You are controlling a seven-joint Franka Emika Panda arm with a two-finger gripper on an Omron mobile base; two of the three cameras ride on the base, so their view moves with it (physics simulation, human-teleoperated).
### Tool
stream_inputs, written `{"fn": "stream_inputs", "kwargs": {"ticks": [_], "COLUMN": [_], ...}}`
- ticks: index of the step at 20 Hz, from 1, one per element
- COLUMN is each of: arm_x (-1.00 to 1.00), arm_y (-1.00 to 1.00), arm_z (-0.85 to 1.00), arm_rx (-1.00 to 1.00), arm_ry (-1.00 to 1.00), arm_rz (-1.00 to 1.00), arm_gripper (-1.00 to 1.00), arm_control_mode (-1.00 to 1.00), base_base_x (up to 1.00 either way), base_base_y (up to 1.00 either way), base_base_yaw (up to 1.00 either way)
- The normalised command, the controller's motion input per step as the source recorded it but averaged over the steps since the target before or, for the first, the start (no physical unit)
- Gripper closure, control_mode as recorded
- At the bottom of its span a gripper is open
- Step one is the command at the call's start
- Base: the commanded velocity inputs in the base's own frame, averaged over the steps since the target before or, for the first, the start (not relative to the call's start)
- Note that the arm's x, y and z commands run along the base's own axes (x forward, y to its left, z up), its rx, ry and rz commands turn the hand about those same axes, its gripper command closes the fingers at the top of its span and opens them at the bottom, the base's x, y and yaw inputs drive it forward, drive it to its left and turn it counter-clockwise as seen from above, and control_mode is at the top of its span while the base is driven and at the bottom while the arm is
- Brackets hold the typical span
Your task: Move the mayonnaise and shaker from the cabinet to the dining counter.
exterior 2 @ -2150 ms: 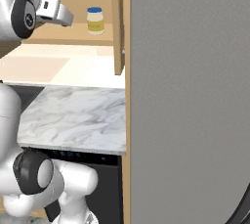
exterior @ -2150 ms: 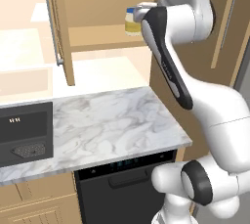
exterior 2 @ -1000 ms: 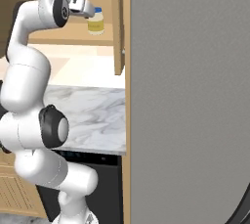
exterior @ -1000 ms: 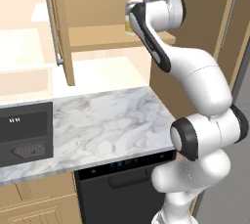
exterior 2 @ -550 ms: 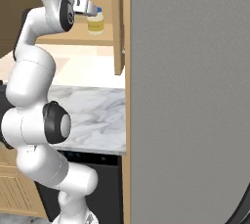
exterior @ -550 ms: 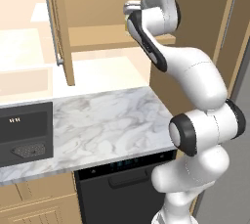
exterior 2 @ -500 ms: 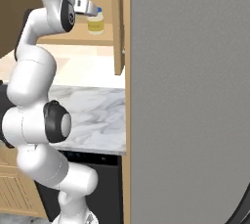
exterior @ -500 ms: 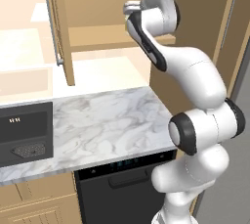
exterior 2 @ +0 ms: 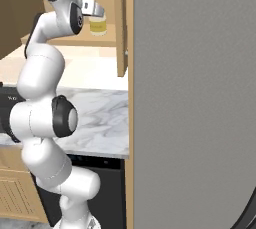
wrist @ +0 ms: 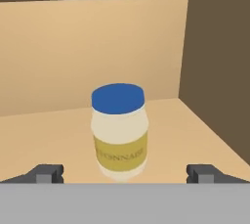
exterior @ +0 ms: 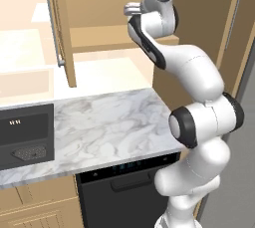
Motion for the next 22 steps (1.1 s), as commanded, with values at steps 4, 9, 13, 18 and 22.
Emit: {"fn": "stream_inputs", "kwargs": {"ticks": [4,9,13,18,22], "arm_x": [0.38,0.33,0.31,0.35,0.28], "arm_y": [0.00,0.00,0.00,0.00,0.00], "arm_z": [0.00,0.00,0.00,0.00,0.00], "arm_rx": [0.00,0.00,0.00,0.00,0.00], "arm_ry": [0.00,0.00,0.00,0.00,0.00], "arm_rz": [0.00,0.00,0.00,0.00,0.00], "arm_gripper": [-1.00,-1.00,-1.00,-1.00,-1.00], "arm_control_mode": [-1.00,-1.00,-1.00,-1.00,-1.00], "base_base_x": [0.00,0.00,0.00,0.00,0.00], "base_base_y": [0.00,0.00,0.00,0.00,0.00], "base_base_yaw": [0.00,0.00,0.00,0.00,0.00]}}
